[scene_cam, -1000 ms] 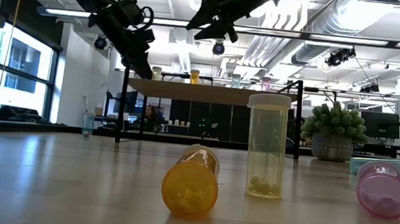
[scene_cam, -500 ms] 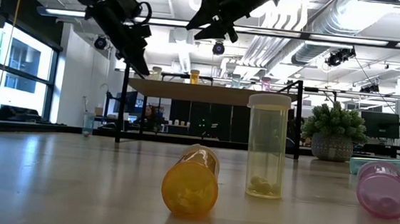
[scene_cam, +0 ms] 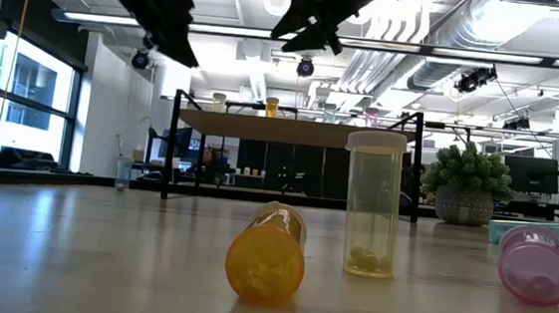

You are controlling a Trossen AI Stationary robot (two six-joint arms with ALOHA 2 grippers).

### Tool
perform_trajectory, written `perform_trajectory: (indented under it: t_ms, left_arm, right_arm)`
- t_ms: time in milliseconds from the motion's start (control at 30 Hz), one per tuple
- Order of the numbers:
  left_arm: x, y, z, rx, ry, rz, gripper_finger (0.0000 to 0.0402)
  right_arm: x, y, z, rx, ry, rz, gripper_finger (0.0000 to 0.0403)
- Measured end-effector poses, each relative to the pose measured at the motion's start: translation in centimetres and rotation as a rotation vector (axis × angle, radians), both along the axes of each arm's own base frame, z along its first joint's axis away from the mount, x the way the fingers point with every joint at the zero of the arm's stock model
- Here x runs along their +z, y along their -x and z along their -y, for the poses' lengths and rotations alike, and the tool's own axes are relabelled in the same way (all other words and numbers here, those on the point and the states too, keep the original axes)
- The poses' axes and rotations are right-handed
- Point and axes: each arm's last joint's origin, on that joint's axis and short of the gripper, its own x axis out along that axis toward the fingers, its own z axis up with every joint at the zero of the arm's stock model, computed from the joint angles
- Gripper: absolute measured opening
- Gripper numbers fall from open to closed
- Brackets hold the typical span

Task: Pick and place medicine bottles onto shelf by color
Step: Put the bottom yellow pill bottle on the shelf aligned with the the other yellow pill bottle

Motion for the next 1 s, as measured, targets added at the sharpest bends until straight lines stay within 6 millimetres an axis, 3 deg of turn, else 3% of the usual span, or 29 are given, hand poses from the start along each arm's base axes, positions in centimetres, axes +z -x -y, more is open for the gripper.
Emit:
perform_trajectory:
  t_ms: [300,600,1000]
  left_arm:
    - [1.8,0.3,3.2,-0.134,0.090,0.182,0.0145]
    - [1.9,-2.5,6.1,-0.366,0.187,0.226,0.0145]
    - [1.9,-5.0,9.1,-0.419,0.379,0.309,0.0145]
  right_arm:
    - [1.5,2.3,-2.3,0.038,-0.028,-0.082,0.0208]
    - [0.2,3.2,-4.7,0.134,-0.109,-0.268,0.0208]
    - [-1.2,4.1,-9.4,0.468,-0.187,-0.483,0.0208]
